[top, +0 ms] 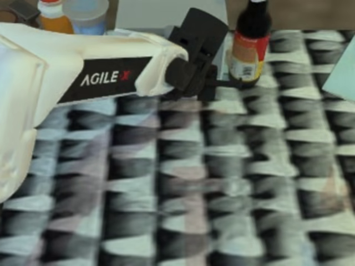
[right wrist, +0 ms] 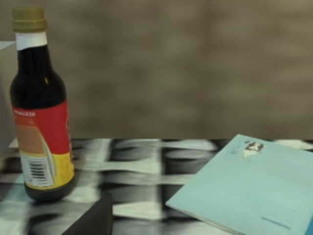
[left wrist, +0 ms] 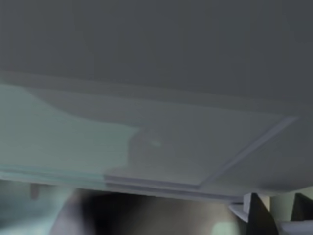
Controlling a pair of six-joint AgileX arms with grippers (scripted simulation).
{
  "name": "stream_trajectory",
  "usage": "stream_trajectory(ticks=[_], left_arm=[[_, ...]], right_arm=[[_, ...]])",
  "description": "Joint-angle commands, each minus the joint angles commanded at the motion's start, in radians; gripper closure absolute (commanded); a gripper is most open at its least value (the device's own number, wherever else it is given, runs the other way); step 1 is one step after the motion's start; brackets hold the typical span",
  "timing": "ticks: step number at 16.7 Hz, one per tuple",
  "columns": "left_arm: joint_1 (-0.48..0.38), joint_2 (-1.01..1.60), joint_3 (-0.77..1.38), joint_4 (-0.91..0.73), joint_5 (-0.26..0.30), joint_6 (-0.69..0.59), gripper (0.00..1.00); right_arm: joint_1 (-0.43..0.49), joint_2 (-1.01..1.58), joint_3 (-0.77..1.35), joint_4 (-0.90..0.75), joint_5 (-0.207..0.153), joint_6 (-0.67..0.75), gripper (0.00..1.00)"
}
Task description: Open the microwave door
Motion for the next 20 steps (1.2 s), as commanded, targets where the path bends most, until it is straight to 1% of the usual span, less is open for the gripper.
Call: stream_trajectory(ticks=[13,15,20], left_arm=[[0.0,0.0,0.0,0.0,0.0,0.0,1.0],[-0.008,0.003,-0.001,0.001,0.008,-0.002,1.0],[0.008,-0.041,-0.06,0.042,0.04,0.049,1.0]], right_arm=[[0.0,0.0,0.0,0.0,0.0,0.0,0.0],[0.0,0.0,0.0,0.0,0.0,0.0,0.0],[0.0,0.0,0.0,0.0,0.0,0.0,0.0]])
